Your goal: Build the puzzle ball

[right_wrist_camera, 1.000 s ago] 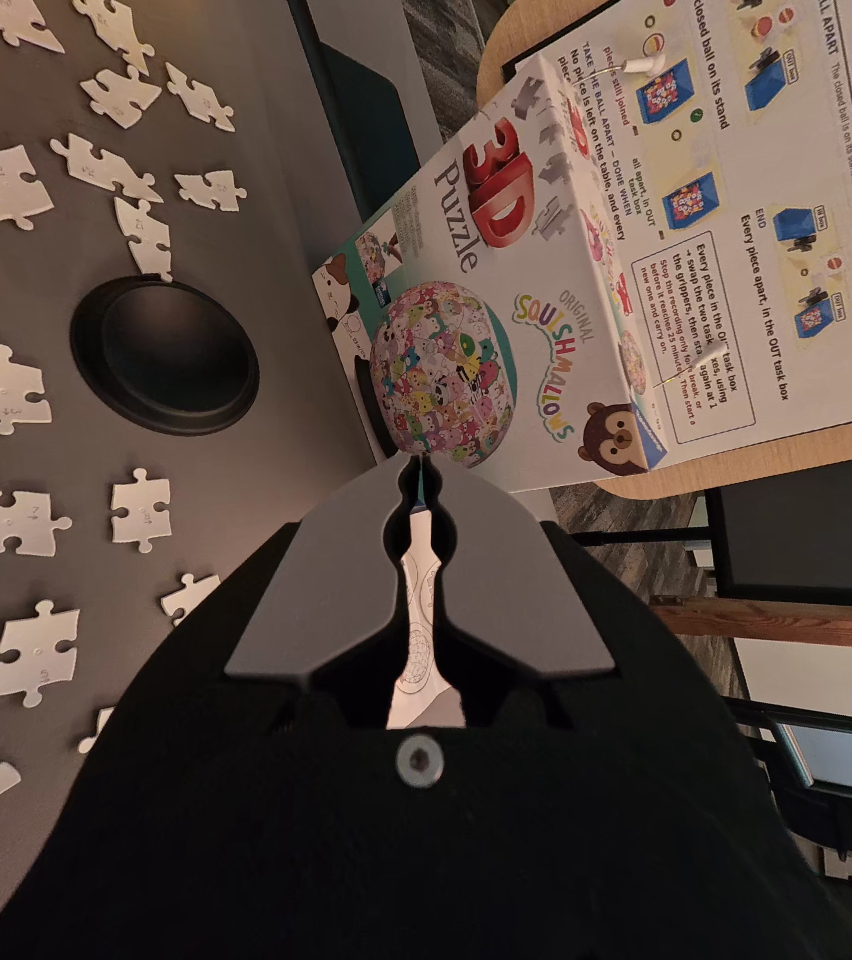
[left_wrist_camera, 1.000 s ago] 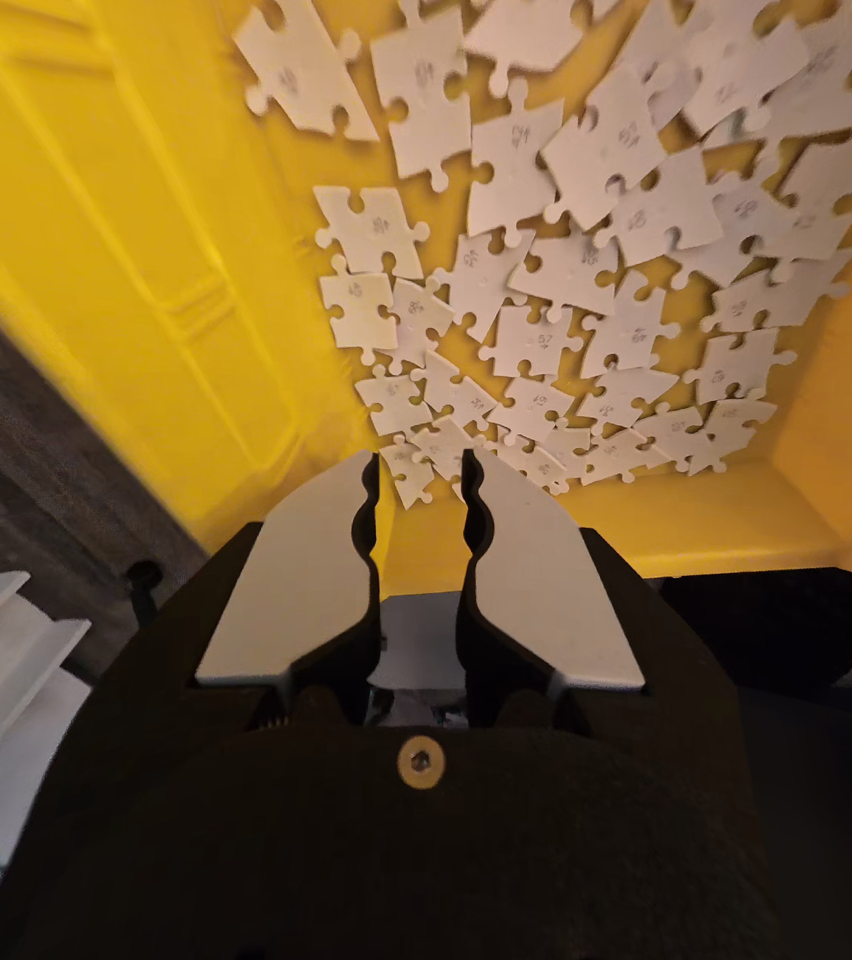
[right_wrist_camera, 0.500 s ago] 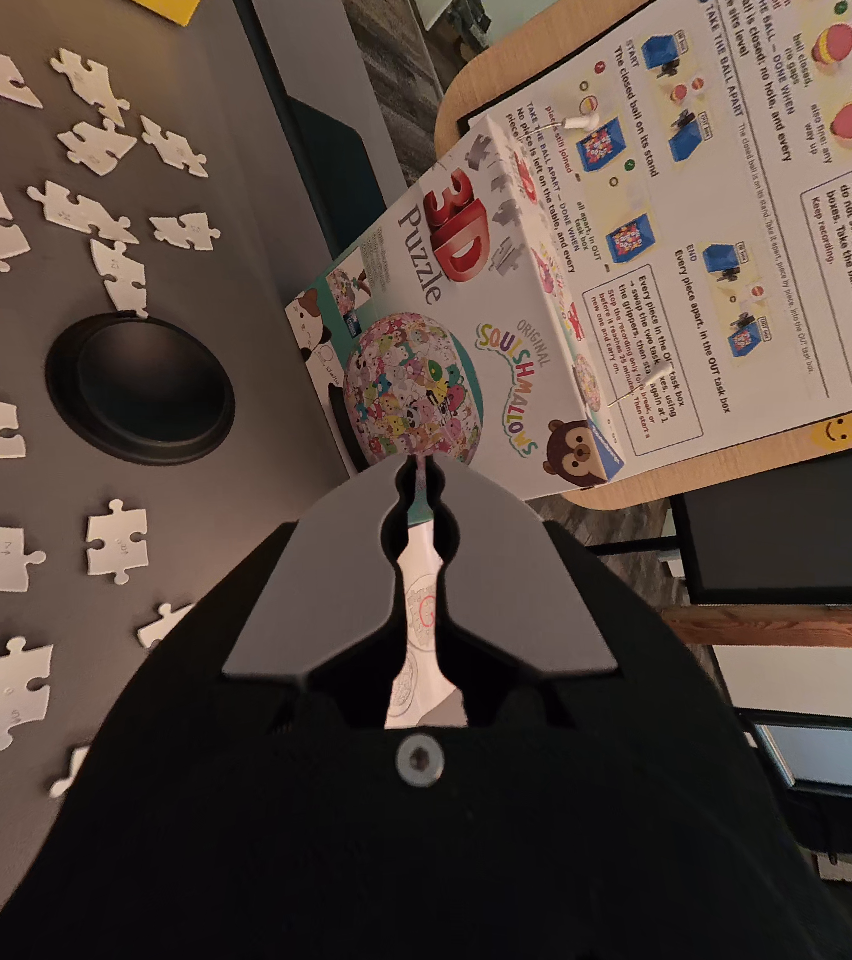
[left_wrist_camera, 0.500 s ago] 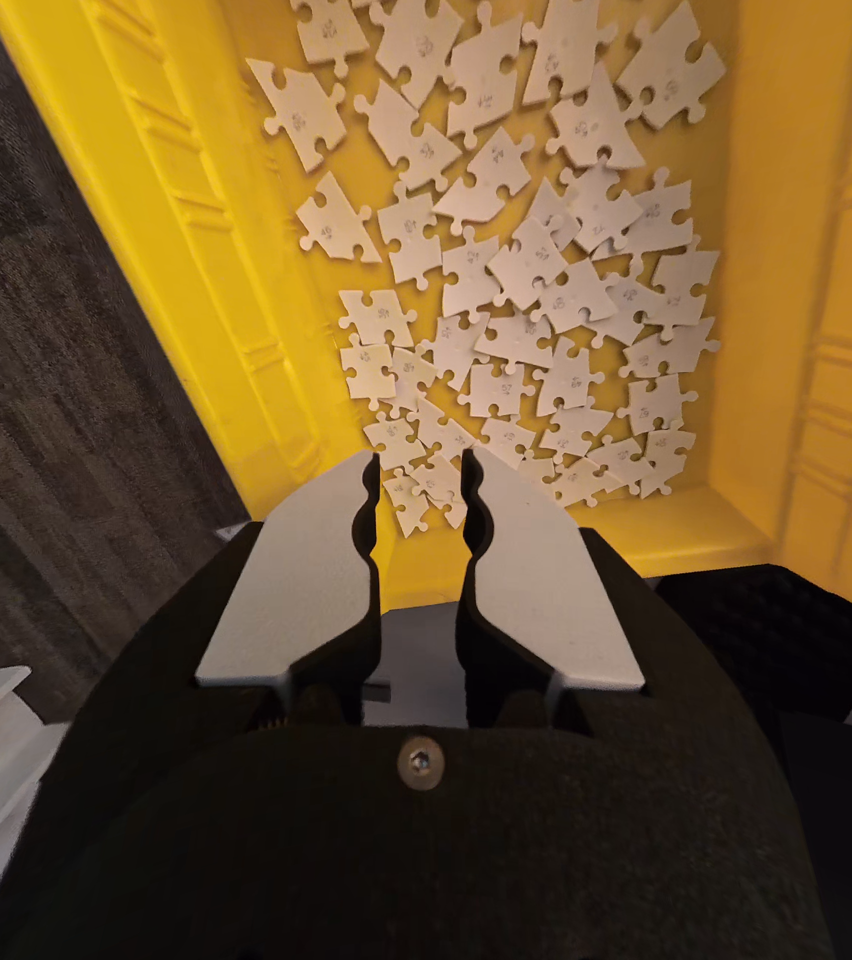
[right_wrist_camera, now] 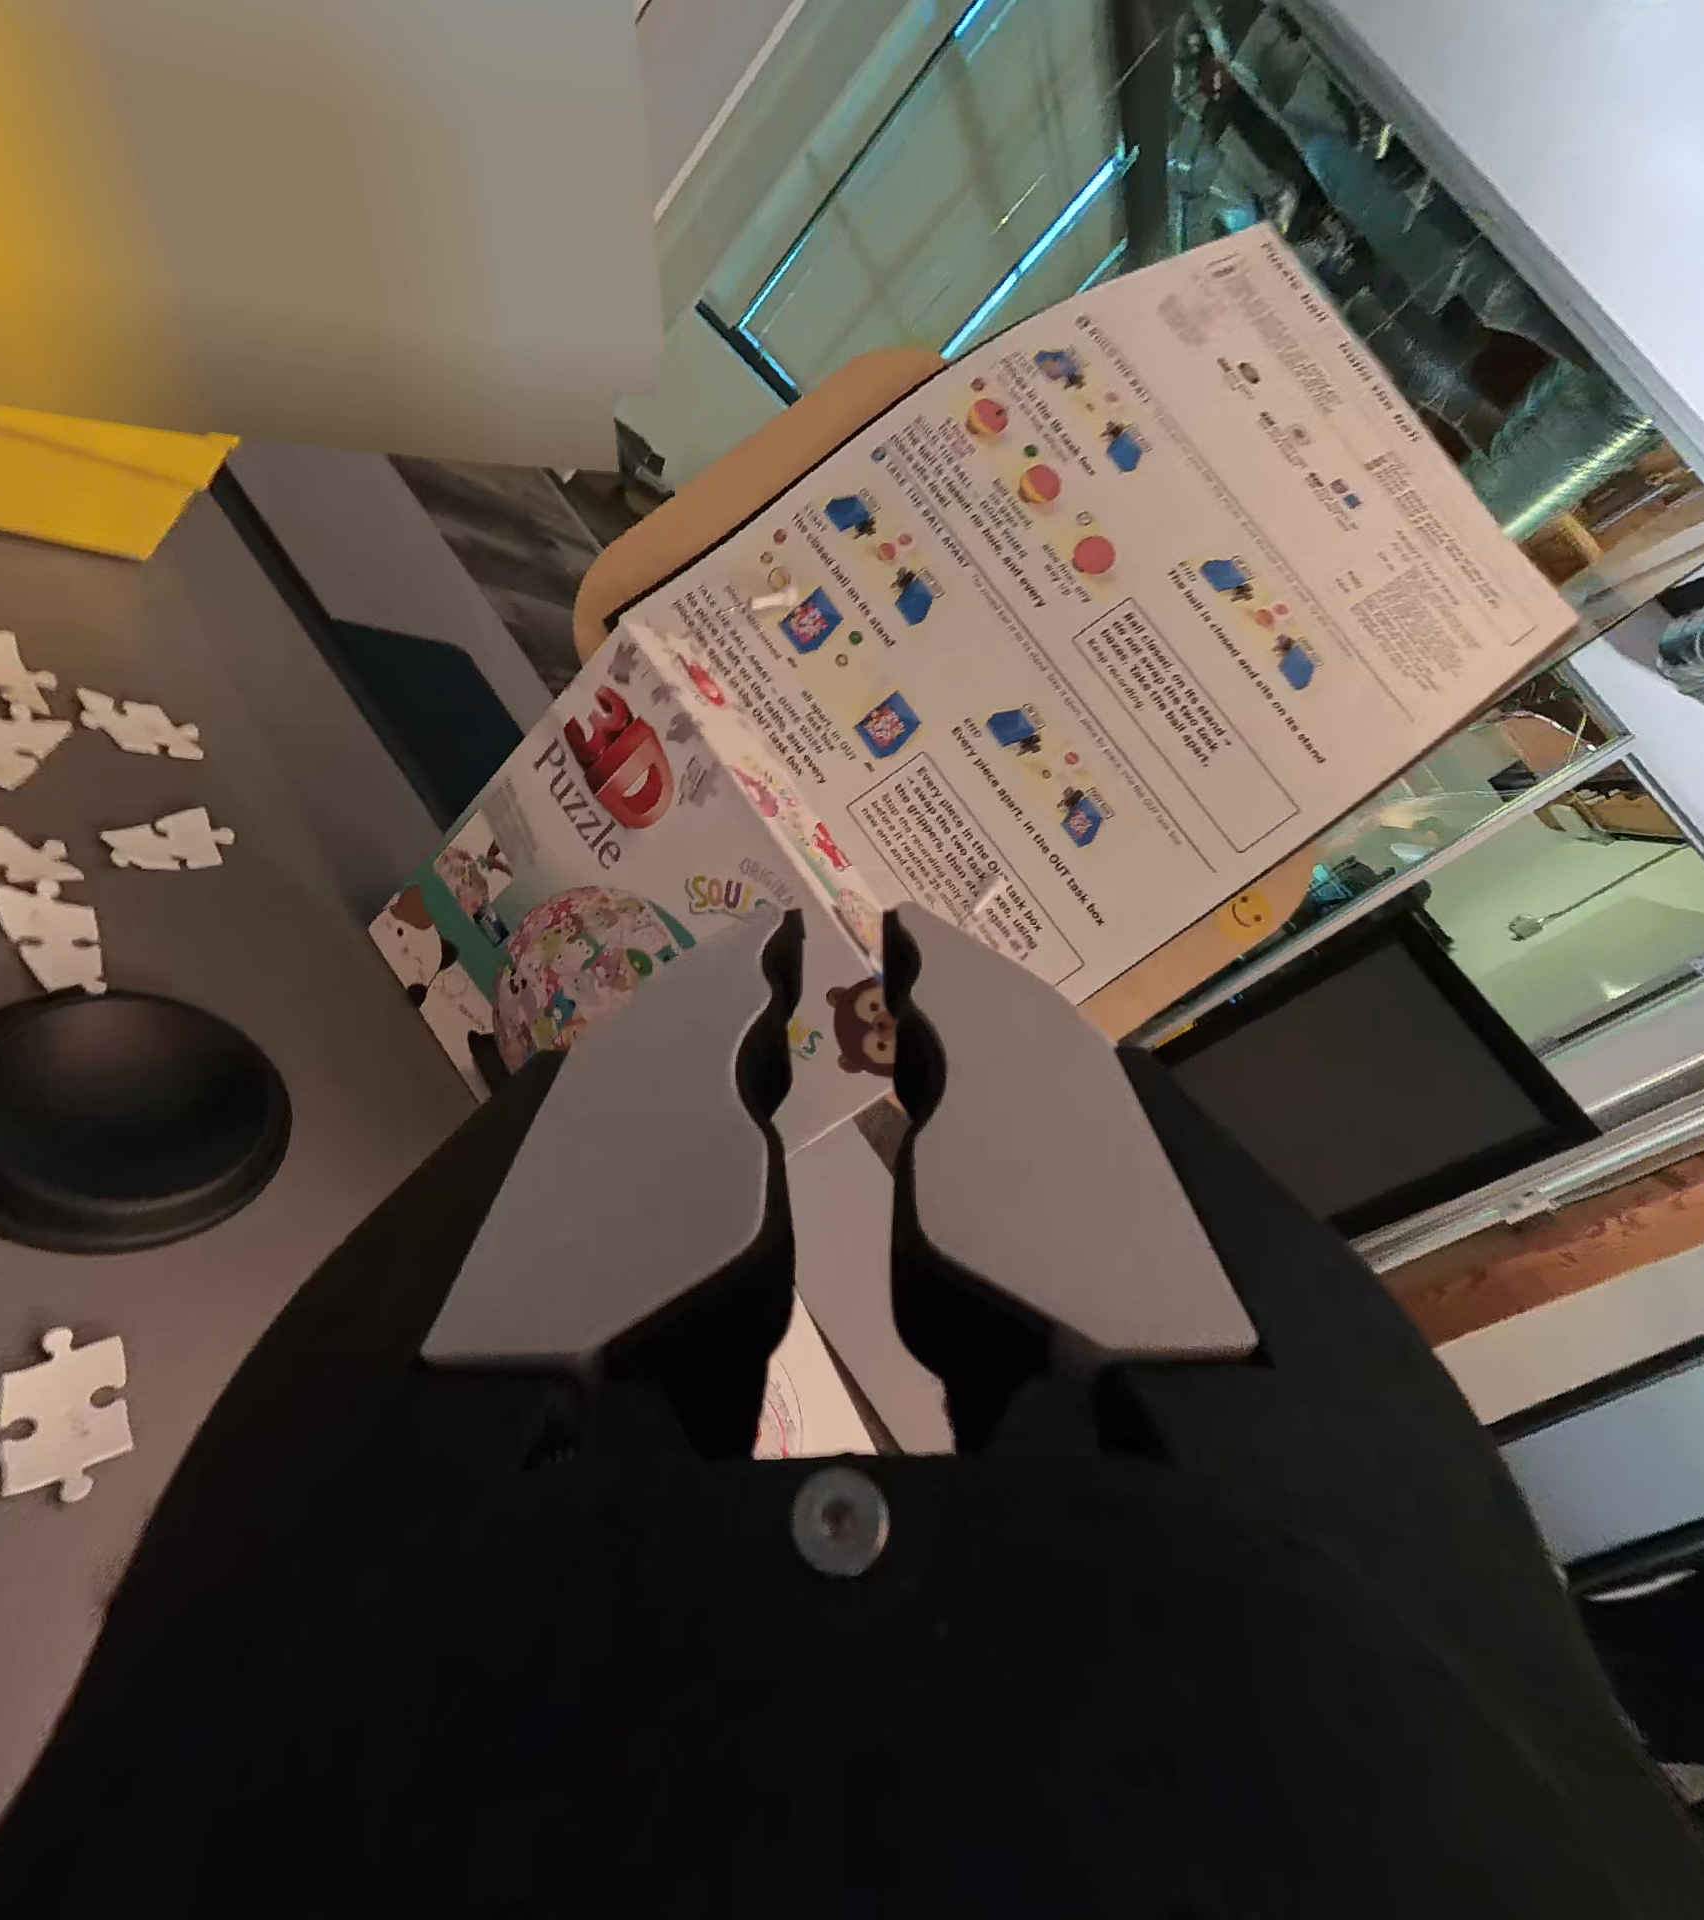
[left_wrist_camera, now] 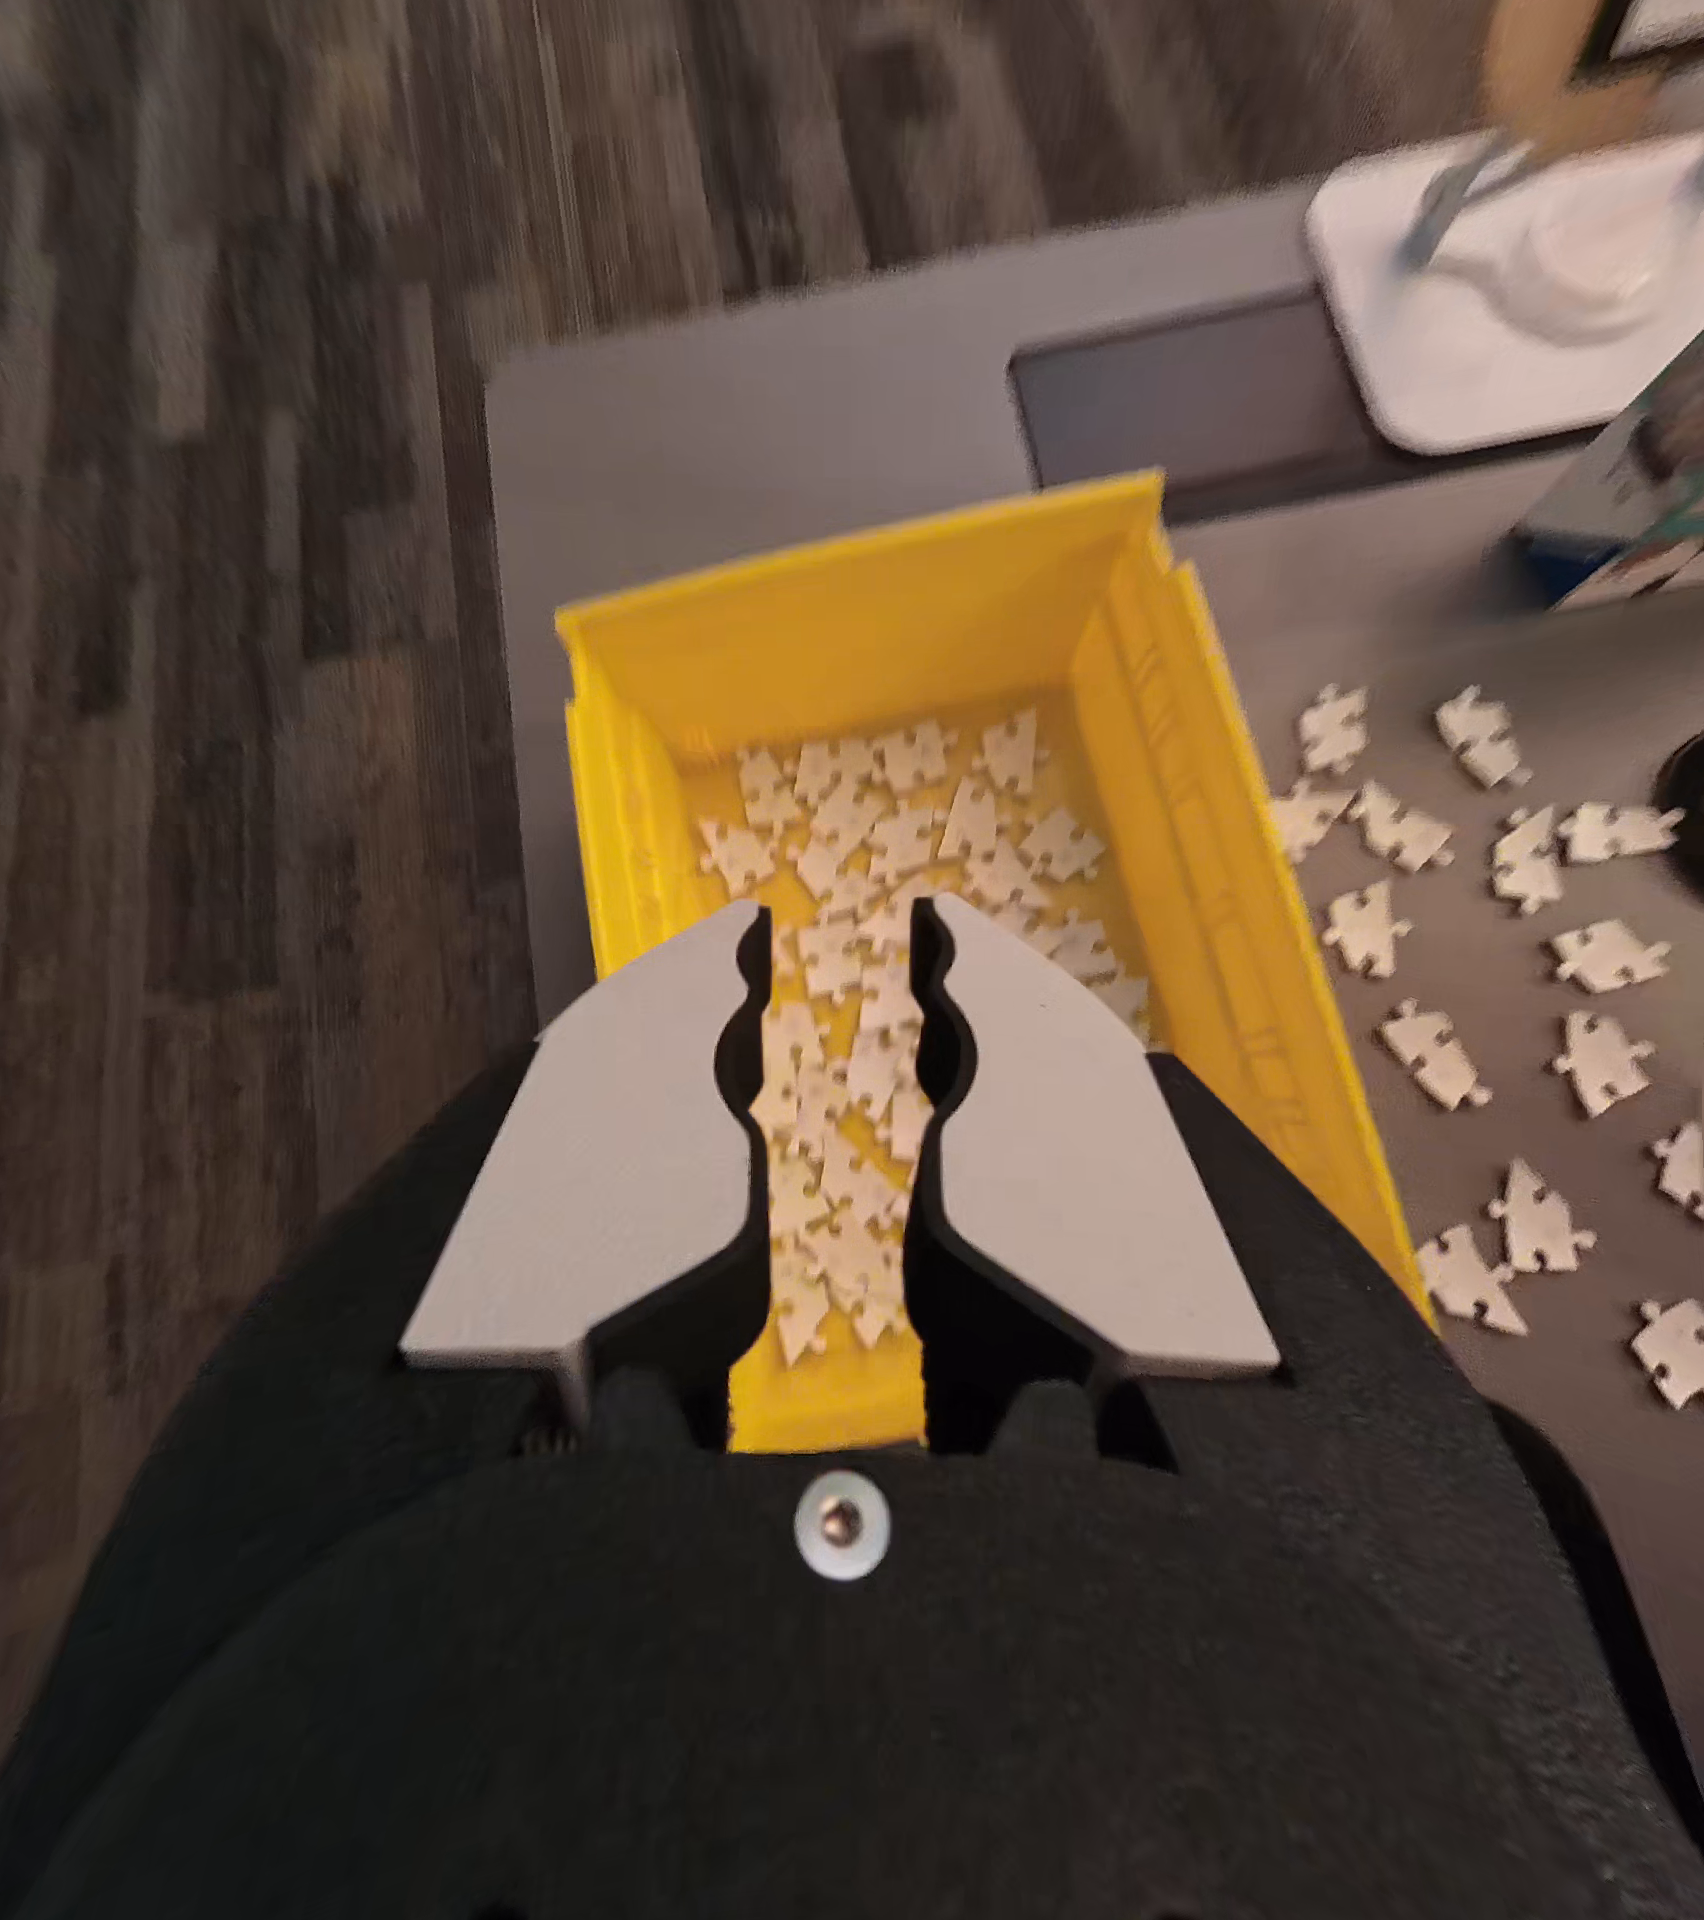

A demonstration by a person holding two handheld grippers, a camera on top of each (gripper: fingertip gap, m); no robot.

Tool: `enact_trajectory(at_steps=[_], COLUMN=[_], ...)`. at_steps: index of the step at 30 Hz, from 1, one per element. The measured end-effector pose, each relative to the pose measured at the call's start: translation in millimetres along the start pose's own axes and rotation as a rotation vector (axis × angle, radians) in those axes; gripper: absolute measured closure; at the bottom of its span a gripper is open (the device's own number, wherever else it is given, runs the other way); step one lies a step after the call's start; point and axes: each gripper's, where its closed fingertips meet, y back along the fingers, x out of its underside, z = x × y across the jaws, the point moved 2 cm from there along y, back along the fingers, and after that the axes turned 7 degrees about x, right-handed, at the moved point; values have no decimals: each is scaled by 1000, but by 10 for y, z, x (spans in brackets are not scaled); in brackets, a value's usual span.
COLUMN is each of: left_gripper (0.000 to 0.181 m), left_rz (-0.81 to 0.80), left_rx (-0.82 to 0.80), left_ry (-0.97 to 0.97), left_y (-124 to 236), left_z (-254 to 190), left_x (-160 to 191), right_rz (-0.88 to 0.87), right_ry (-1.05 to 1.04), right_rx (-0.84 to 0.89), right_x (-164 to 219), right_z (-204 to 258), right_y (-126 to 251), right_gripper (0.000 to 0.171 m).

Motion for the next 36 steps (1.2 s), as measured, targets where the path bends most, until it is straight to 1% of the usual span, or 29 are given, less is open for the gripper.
enact_trajectory(at_steps=[3, 7, 9, 11, 12, 13, 14, 16, 19, 20, 21, 23, 24, 26, 28, 30, 32, 34, 36], left_gripper=[156, 142, 134, 132, 133, 134, 132, 126, 123, 124, 125, 130, 134, 134, 139, 142, 143, 145, 145], left_rz=[-213, -519, -676, -873, -987, -1058, -1068, -1011, -940, -926, -918, -904, -887, -867, -861, -844, -792, -700, -580], left_rx=[67, 177, 216, 234, 255, 277, 295, 312, 419, 466, 505, 547, 561, 593, 636, 661, 680, 702, 685], left_ry=[-61, -143, -195, -231, -250, -264, -271, -265, -263, -259, -254, -233, -217, -184, -168, -151, -160, -201, -244], left_y=[281, 810, 1099, 1348, 1485, 1594, 1638, 1622, 1602, 1608, 1620, 1624, 1609, 1565, 1508, 1394, 1214, 982, 694], left_z=[-244, -699, -933, -1143, -1272, -1397, -1505, -1666, -1957, -2057, -2146, -2278, -2335, -2462, -2612, -2750, -2905, -3087, -3214], left_x=[-277, -525, -556, -502, -489, -482, -454, -403, -352, -345, -344, -357, -363, -376, -385, -388, -341, -214, -30], right_rz=[-48, -104, -155, -209, -242, -278, -311, -348, -269, -232, -202, -188, -221, -335, -402, -394, -364, -351, -305], right_ry=[-96, -224, -281, -351, -390, -426, -455, -498, -566, -576, -576, -573, -562, -549, -591, -625, -585, -505, -458], right_rx=[18, 16, 34, 58, 69, 79, 88, 106, 84, 67, 42, 24, 26, 87, 108, 24, -24, -42, -121], right_x=[-168, -356, -458, -563, -625, -686, -738, -788, -709, -665, -624, -580, -598, -677, -747, -787, -773, -723, -622], right_z=[-143, -341, -472, -616, -691, -762, -827, -929, -978, -970, -954, -977, -1013, -1165, -1310, -1343, -1355, -1328, -1192], right_y=[117, 347, 515, 720, 827, 930, 1022, 1156, 1188, 1181, 1178, 1191, 1211, 1279, 1340, 1322, 1279, 1247, 1202], right_gripper=[148, 145, 149, 153, 153, 153, 153, 153, 157, 162, 167, 170, 170, 169, 170, 170, 169, 165, 163])
